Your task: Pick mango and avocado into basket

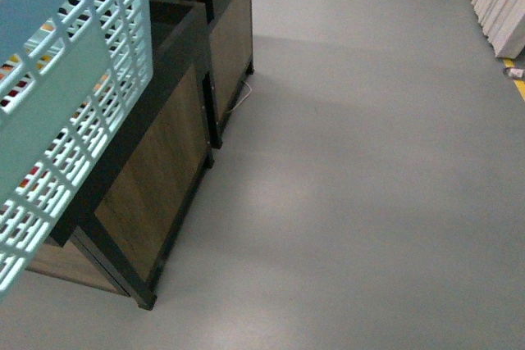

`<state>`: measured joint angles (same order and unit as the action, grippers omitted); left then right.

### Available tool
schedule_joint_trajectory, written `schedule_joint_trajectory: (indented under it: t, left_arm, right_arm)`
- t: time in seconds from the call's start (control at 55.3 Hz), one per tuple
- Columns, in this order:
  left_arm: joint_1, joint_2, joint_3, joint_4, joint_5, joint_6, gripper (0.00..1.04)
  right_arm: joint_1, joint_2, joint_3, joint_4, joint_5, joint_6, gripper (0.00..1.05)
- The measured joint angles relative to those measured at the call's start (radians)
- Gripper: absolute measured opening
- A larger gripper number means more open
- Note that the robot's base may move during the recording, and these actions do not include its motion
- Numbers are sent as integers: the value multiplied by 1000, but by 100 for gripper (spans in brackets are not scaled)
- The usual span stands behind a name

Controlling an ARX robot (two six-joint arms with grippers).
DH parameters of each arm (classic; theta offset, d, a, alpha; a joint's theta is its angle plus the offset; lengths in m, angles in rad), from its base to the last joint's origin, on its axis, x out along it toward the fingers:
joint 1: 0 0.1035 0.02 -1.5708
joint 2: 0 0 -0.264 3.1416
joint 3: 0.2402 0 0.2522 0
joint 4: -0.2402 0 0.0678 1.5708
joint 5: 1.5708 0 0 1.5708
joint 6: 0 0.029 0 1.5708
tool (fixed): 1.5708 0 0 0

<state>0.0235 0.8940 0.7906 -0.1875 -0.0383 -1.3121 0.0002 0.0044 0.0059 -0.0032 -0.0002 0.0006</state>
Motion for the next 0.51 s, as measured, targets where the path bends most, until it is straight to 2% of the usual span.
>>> schedule_joint_trajectory:
  t: [0.507]
  left_arm:
    - [0,-2,-1,-1,5,0,26]
  right_arm:
    - [0,0,0,1,0,0,97]
